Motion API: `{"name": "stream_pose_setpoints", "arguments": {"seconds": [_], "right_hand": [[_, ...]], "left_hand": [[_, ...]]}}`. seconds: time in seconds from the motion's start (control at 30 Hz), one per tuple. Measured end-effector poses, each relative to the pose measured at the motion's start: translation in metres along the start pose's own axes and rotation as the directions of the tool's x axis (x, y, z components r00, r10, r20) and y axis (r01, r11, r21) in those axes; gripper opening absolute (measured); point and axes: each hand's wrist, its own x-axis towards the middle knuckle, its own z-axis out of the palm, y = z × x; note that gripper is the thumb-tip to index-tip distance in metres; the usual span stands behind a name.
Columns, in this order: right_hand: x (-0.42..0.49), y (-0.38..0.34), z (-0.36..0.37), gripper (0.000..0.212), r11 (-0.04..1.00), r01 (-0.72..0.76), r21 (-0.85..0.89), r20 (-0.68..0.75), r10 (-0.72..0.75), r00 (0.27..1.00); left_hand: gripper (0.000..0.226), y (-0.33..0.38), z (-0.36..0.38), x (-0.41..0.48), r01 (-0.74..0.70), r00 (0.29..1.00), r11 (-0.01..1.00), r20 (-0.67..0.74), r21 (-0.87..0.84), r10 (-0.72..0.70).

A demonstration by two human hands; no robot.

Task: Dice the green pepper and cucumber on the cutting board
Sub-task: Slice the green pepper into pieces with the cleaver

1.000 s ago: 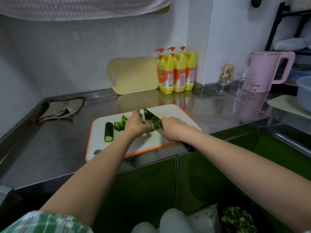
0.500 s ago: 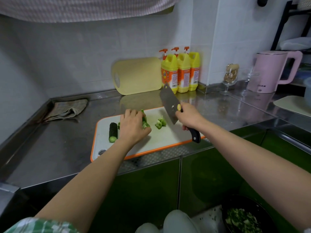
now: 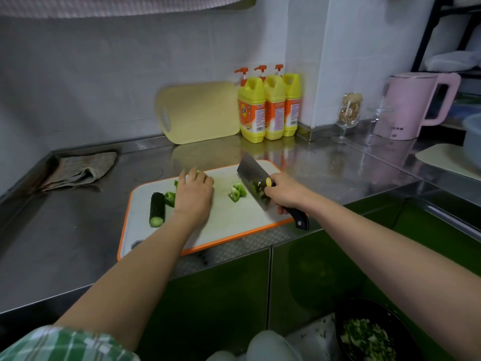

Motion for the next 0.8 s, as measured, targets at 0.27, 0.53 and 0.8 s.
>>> {"name": "stream_pose_setpoints", "arguments": {"seconds": [0.27, 0.53, 0.8], "right_hand": [[-0.007, -0.003, -0.001, 0.011, 0.999, -0.008, -0.033, 0.046, 0.009, 0.999], [-0.009, -0.011, -0.005, 0.012, 0.999, 0.032, -0.026, 0.014, -0.031, 0.999], [-0.012, -0.010, -0.007, 0.019, 0.999, 0.030, 0.036, -0.089, -0.027, 0.996]], "left_hand": [[0.043, 0.047, -0.014, 0.016, 0.047, 0.998, 0.948, 0.058, -0.316, -0.031], [0.035, 0.031, -0.012, 0.007, 0.081, 0.996, 0.944, -0.010, -0.320, -0.089], [0.036, 0.015, -0.027, -0.008, 0.214, 0.962, 0.964, -0.136, -0.158, -0.236]]}}
